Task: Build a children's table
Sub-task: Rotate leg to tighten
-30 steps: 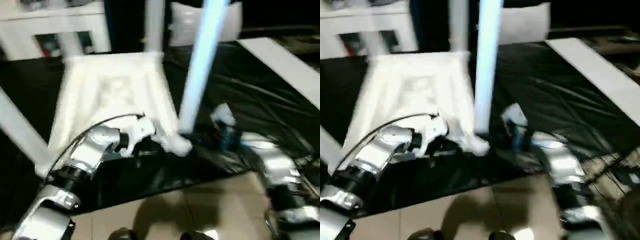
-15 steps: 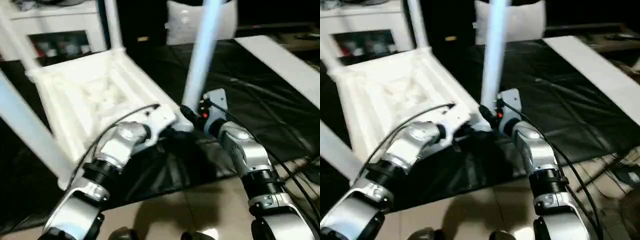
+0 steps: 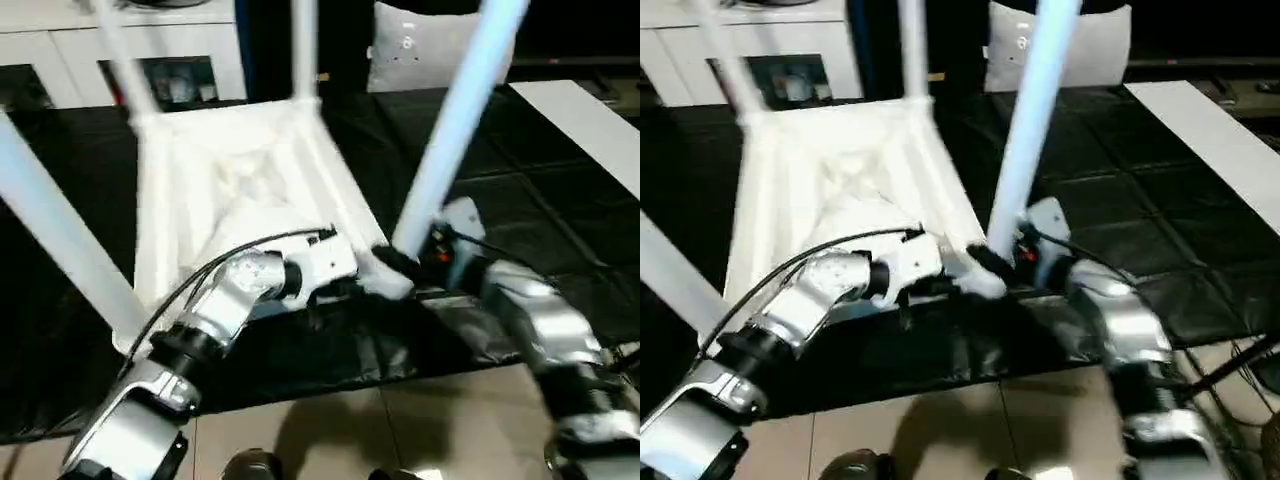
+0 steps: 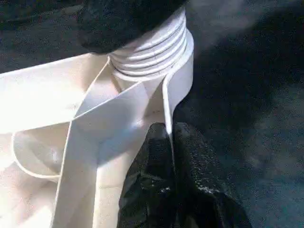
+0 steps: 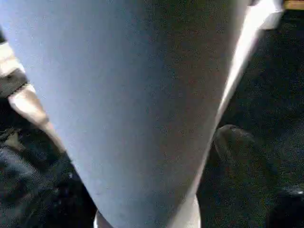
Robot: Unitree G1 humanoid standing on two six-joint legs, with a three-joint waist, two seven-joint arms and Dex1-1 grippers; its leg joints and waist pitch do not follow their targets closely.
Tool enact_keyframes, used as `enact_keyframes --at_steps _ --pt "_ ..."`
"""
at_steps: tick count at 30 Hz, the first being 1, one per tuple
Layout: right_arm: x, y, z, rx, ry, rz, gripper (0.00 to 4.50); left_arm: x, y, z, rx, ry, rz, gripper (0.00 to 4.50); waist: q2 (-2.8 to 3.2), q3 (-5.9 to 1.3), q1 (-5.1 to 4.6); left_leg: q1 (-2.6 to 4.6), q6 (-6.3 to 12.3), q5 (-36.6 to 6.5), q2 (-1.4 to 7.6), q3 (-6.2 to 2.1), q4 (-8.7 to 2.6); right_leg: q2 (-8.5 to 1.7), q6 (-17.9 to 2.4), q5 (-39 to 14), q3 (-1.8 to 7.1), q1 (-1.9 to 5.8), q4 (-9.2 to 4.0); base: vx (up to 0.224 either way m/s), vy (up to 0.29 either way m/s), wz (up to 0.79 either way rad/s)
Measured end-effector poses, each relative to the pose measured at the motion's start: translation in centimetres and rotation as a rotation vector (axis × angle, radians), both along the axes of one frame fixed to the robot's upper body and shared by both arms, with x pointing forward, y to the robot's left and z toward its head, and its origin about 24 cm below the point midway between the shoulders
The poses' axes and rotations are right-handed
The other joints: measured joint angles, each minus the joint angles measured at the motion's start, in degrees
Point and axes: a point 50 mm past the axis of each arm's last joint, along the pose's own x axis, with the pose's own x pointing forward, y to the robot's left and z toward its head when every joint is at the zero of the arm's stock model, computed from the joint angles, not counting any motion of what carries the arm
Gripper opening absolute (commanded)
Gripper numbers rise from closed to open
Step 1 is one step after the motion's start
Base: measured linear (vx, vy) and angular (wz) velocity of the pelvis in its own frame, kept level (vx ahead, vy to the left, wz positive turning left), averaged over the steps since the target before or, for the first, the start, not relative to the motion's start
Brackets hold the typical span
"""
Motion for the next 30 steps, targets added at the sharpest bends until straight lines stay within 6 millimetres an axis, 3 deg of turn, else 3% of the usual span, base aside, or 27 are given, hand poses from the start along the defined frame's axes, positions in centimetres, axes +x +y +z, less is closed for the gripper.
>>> enact_keyframes --at_steps 5,11,13,19,28,30 --pt "-0.5 -1.4 0.8 -0.045 -0.019 0.072 4.47 0.2 0.8 -0.2 0.014 -0.014 -0.015 0.00 -0.02 -0.01 -0.11 0.11 0.00 0.01 0.04 0.00 0.06 0.00 0.06 0.13 -0.01 0.00 0.04 0.000 0.000 0.00" --pt "-0.6 -2.0 0.9 -0.070 -0.018 0.080 4.47 0.6 1.5 -0.2 0.013 -0.009 0.008 0.00 -0.03 -0.02 -1.02 0.13 -0.01 0.02 0.08 -0.01 0.07 0.01 0.06 0.16 -0.07 -0.02 0.05 0.000 0.000 0.00" --pt "-0.7 -2.0 0.9 -0.072 -0.022 0.082 4.50 0.6 1.7 -0.3 0.013 -0.005 0.013 0.44 -0.04 -0.02 -1.47 0.13 -0.01 0.02 0.08 -0.01 0.11 0.01 0.06 0.16 -0.07 -0.02 0.05 0.000 0.000 0.00" --pt "-0.8 -2.0 0.9 -0.073 -0.031 0.103 4.50 0.8 2.7 -0.1 0.033 -0.012 0.016 0.97 -0.07 -0.02 -2.18 0.11 -0.01 0.02 0.09 -0.01 0.19 0.01 0.06 0.16 -0.07 -0.02 0.05 0.000 0.000 0.00" --pt "-0.8 -2.0 0.9 -0.080 -0.043 0.113 4.50 0.9 2.9 0.0 0.018 -0.015 0.016 0.97 -0.09 -0.03 -2.18 0.10 -0.01 0.02 0.09 -0.01 0.22 0.01 -0.01 0.21 -0.06 -0.02 0.09 0.000 0.000 0.00" --pt "-0.9 -2.0 0.7 -0.080 -0.039 0.112 4.50 0.9 3.2 0.0 0.013 -0.009 0.023 0.69 -0.09 -0.04 -2.18 0.11 -0.01 0.02 0.09 -0.01 0.22 0.01 -0.01 0.21 -0.06 -0.02 0.08 0.000 0.000 0.00"
